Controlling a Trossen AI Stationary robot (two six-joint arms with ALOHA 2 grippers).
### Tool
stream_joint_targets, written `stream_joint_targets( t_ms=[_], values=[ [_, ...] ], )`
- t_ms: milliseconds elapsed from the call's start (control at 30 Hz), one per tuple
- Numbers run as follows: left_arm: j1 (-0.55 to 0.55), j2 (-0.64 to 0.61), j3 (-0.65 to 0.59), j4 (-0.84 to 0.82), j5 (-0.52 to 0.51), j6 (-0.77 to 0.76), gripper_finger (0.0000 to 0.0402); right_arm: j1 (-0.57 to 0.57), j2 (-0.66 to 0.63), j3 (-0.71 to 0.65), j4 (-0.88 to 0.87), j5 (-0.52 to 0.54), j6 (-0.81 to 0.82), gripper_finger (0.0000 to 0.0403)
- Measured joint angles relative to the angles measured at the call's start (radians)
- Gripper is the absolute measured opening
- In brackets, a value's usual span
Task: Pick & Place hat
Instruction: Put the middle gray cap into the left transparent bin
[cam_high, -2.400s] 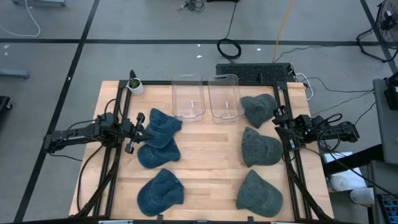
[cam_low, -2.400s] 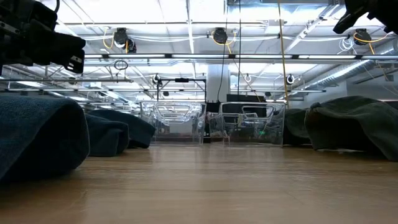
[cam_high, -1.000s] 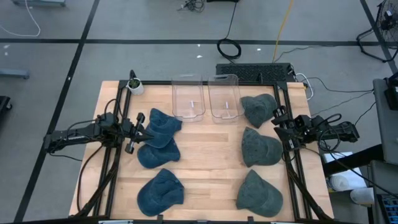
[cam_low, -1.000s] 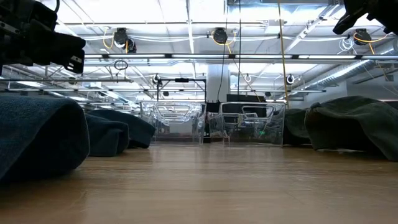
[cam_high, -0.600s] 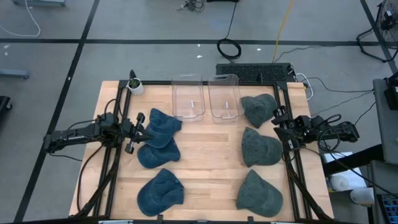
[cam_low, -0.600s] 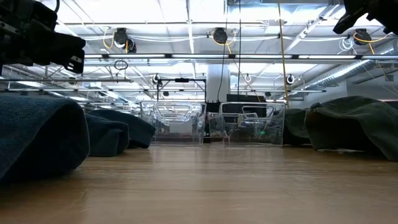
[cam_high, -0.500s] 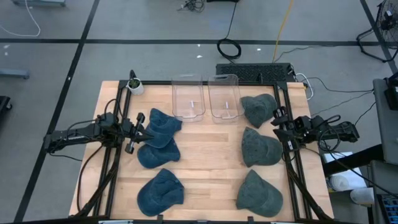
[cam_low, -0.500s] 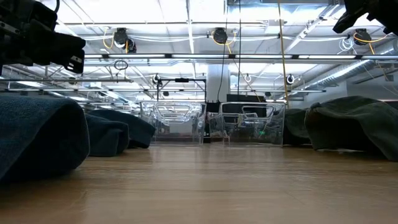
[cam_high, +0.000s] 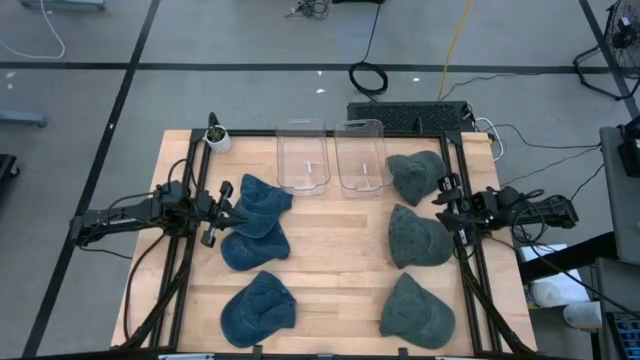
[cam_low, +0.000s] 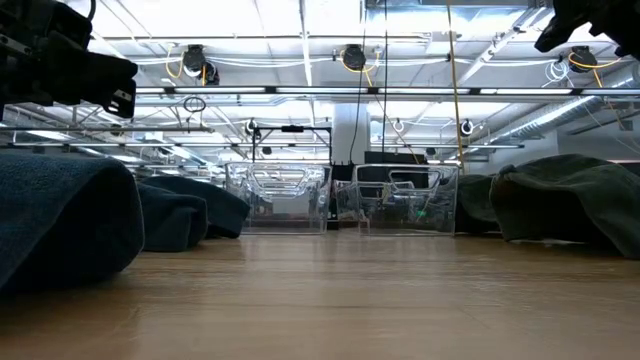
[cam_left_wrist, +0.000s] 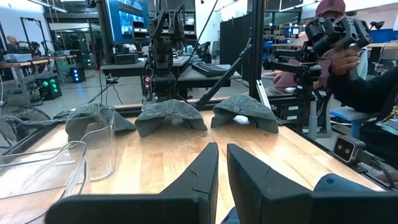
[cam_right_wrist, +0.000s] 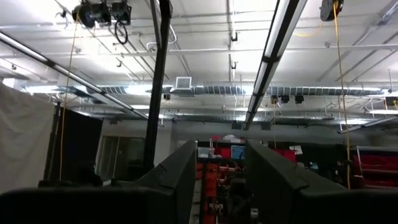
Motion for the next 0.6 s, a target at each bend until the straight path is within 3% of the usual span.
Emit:
stream_joint_targets(
  t_ms=[167, 367, 467, 600],
  values=[
    [0.0, 0.0, 0.0, 0.0, 0.0, 0.0, 0.0045, 0.001, 0.081, 0.04, -0.088, 0.07, -0.025, 0.0149],
    [0.0, 0.0, 0.0, 0.0, 0.0, 0.0, 0.0045, 0.039, 0.283, 0.181, -0.346, 0.266, -0.048, 0.0236],
    [0.0, 0.0, 0.0, 0.0, 0.0, 0.0, 0.0045, 0.07, 0.414, 0.321, -0.623, 0.382, -0.03, 0.0272],
    [0.0, 0.0, 0.0, 0.0, 0.0, 0.0, 0.0045, 0.102, 0.615, 0.562, -1.103, 0.49, 0.129, 0.0292]
  ],
)
